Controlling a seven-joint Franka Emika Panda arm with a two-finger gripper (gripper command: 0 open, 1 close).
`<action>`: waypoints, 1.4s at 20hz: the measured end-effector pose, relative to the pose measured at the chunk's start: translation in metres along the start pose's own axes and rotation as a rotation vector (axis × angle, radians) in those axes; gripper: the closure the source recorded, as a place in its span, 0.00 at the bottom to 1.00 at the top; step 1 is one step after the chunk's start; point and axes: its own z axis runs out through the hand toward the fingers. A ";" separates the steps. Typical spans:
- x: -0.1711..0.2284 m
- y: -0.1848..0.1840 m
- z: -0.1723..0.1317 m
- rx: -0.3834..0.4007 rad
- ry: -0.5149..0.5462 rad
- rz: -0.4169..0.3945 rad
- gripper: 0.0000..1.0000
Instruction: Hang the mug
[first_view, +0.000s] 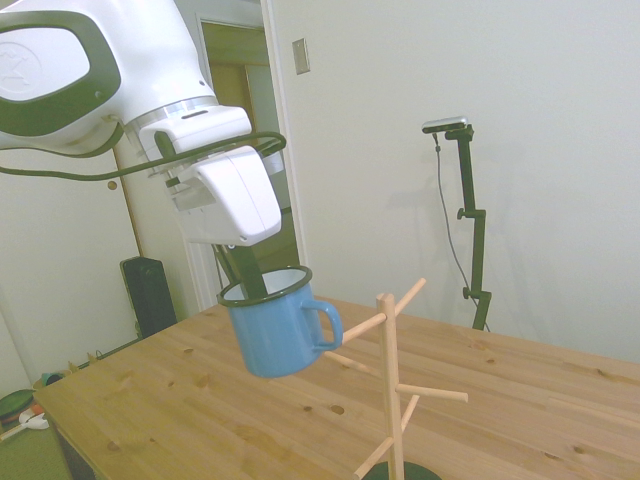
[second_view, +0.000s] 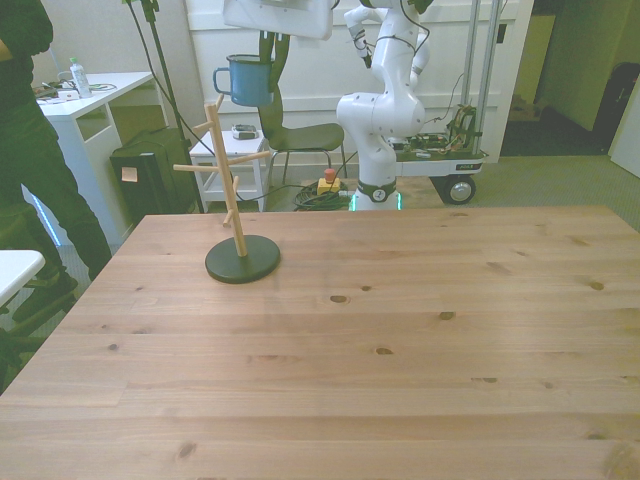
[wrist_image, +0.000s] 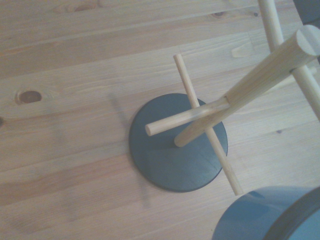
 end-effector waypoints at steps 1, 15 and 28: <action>-0.001 -0.002 0.001 0.000 -0.002 -0.001 1.00; 0.008 0.014 0.009 -0.008 -0.018 0.034 1.00; 0.032 0.008 0.015 -0.019 -0.030 0.046 1.00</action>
